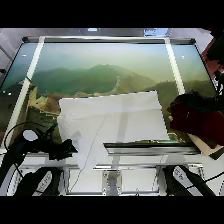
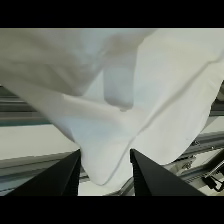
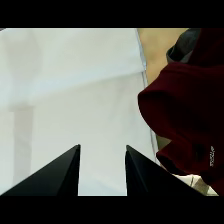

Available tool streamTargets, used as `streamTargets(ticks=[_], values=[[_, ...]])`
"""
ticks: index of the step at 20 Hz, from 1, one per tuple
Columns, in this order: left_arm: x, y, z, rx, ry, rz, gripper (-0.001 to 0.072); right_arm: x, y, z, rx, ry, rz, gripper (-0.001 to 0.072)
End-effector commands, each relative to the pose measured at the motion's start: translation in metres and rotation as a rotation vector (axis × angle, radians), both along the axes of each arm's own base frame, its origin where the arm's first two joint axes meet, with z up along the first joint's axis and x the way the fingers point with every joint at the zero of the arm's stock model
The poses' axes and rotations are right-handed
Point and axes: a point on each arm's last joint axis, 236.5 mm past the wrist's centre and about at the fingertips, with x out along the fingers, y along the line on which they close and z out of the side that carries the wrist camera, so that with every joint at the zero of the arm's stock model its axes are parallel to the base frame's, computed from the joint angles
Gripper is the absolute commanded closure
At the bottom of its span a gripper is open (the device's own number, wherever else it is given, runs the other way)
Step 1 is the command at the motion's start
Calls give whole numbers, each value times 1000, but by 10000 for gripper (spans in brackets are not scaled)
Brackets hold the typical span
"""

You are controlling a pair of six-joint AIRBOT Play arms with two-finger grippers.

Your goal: Fold the shirts.

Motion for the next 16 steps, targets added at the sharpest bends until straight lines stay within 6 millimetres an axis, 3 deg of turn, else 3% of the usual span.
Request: streamTargets(ticks=[1,9,10,12,16], values=[[-6,-1,1,-8,19,-18,323,-1,0,0,1,2,1,365],[-1,-7,-19,-17,3,93,351,-1,1,0,4,5,0,365],[-1,-9,-20,-22,2,99,416,-1,1,0,4,5,-1,365],[4,-20,-12,-90,-52,63,697,-1,2,0,7,6,1,366],[30,-53,20,-285,-155,107,700,-24,2,-12,-13,104,41,366]])
